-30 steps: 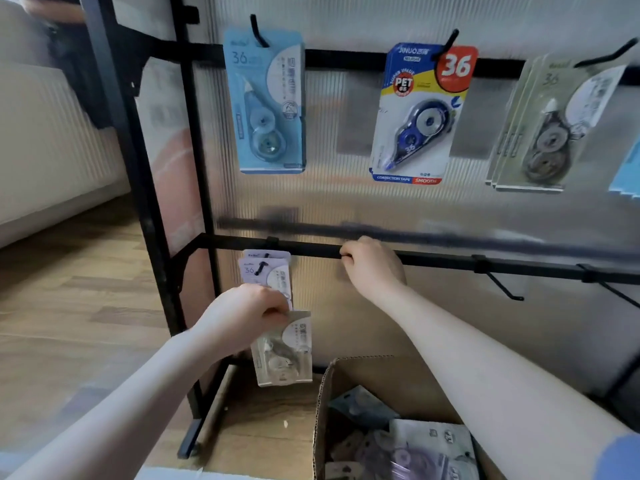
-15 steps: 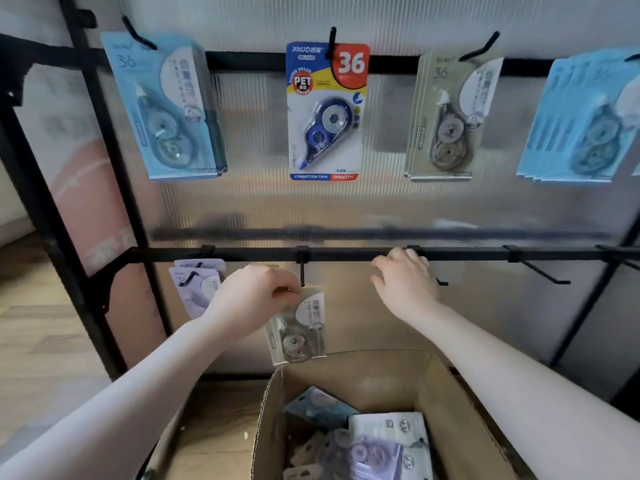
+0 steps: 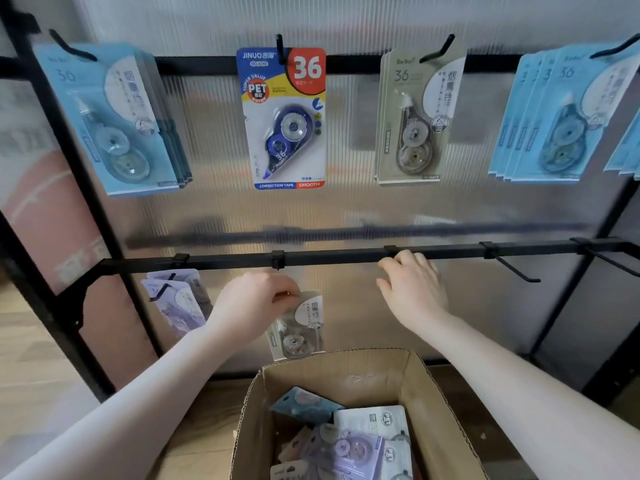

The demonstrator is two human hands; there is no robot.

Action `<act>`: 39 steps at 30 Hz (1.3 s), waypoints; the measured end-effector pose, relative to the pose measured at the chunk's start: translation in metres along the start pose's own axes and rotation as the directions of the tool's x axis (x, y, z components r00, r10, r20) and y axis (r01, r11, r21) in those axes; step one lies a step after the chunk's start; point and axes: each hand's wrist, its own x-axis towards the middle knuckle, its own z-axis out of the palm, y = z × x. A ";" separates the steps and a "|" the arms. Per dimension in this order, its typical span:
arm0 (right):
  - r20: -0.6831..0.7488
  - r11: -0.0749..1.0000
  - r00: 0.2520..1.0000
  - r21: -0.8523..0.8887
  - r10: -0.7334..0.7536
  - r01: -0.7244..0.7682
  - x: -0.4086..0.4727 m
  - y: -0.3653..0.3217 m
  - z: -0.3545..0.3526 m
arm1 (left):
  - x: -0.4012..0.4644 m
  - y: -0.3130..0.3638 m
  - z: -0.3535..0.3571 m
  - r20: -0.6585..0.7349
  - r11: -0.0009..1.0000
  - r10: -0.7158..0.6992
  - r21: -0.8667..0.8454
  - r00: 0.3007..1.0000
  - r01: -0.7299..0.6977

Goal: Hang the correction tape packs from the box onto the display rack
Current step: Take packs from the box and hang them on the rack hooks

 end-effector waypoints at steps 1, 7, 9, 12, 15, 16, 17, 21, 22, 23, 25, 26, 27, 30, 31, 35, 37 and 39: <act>0.020 1.000 1.000 0.002 0.009 -0.009 -0.002 0.001 -0.007 | 0.002 0.005 -0.004 0.025 1.000 0.006 -0.012 1.000 -0.006; 0.119 0.998 0.991 -0.013 0.067 -0.066 -0.001 0.018 -0.074 | 0.031 0.043 -0.055 0.103 0.996 0.010 -0.094 0.995 0.000; 0.141 0.995 0.985 -0.022 0.098 -0.095 0.001 0.025 -0.101 | 0.043 0.059 -0.077 0.117 0.994 0.016 -0.114 0.993 -0.003; 0.173 0.990 0.975 -0.037 0.141 -0.137 0.003 0.034 -0.139 | 0.061 0.083 -0.107 0.117 0.988 0.023 -0.151 0.993 -0.005; 0.196 0.984 0.965 -0.040 0.176 -0.171 0.002 0.044 -0.174 | 0.079 0.105 -0.134 0.099 0.984 0.031 -0.179 0.995 -0.012; 0.204 0.983 0.962 -0.036 0.184 -0.181 0.002 0.047 -0.185 | 0.085 0.112 -0.142 0.097 0.981 0.038 -0.194 0.995 -0.019; 0.213 0.981 0.958 -0.035 0.192 -0.189 0.002 0.050 -0.196 | 0.091 0.119 -0.150 0.092 0.976 0.049 -0.215 0.995 -0.028; 0.235 0.977 0.948 -0.025 0.212 -0.213 0.005 0.062 -0.229 | 0.118 0.150 -0.178 0.054 0.964 0.111 -0.248 0.992 -0.094; 0.237 0.976 0.947 -0.022 0.217 -0.218 0.007 0.065 -0.236 | 0.125 0.158 -0.183 0.047 0.964 0.122 -0.245 0.991 -0.107; 0.238 0.975 0.946 -0.018 0.220 -0.222 0.010 0.068 -0.242 | 0.132 0.165 -0.188 0.035 0.961 0.135 -0.248 0.990 -0.122; 0.246 0.975 0.944 -0.012 0.219 -0.223 0.015 0.074 -0.252 | 0.145 0.176 -0.196 0.025 0.957 0.153 -0.253 0.988 -0.142; 0.250 0.976 0.945 -0.016 0.213 -0.216 0.018 0.077 -0.256 | 0.150 0.180 -0.200 0.023 0.956 0.163 -0.252 0.986 -0.152; 0.255 0.979 0.945 -0.020 0.203 -0.205 0.020 0.079 -0.259 | 0.155 0.184 -0.202 0.018 0.955 0.171 -0.251 0.985 -0.161; 0.263 0.981 0.946 -0.010 0.189 -0.193 0.030 0.085 -0.267 | 0.169 0.189 -0.208 0.037 0.961 0.140 -0.248 0.990 -0.126; 0.271 0.982 0.945 -0.006 0.184 -0.189 0.033 0.086 -0.268 | 0.173 0.190 -0.208 0.044 0.964 0.125 -0.242 0.991 -0.111; 0.294 0.987 0.944 0.009 0.152 -0.162 0.041 0.090 -0.271 | 0.187 0.190 -0.204 0.063 0.974 0.088 -0.213 0.994 -0.072; 0.300 0.988 0.943 0.021 0.141 -0.154 0.045 0.092 -0.270 | 0.191 0.191 -0.199 0.071 0.980 0.062 -0.193 0.996 -0.047; 0.311 0.989 0.942 0.030 0.128 -0.145 0.047 0.094 -0.269 | 0.193 0.190 -0.194 0.081 0.984 0.030 -0.177 0.996 -0.015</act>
